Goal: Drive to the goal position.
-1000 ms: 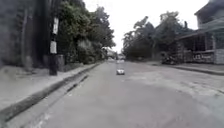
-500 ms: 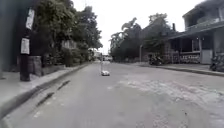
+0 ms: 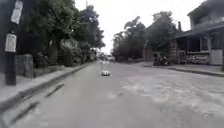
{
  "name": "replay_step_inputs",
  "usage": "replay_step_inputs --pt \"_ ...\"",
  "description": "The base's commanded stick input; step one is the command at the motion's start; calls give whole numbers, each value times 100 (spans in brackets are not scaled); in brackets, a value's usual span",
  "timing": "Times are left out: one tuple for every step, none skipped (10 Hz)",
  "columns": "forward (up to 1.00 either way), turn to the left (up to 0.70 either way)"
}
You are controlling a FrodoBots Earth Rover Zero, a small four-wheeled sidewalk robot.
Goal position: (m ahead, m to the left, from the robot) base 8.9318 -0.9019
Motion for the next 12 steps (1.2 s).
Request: replay_step_inputs --pt "100 0" --pt "100 0" --pt "100 0" --pt "100 8" --pt "100 33" --pt "100 40" --pt "100 33" --pt "100 12" --pt "100 0" --pt "100 0" --pt "100 0" --pt "100 0"
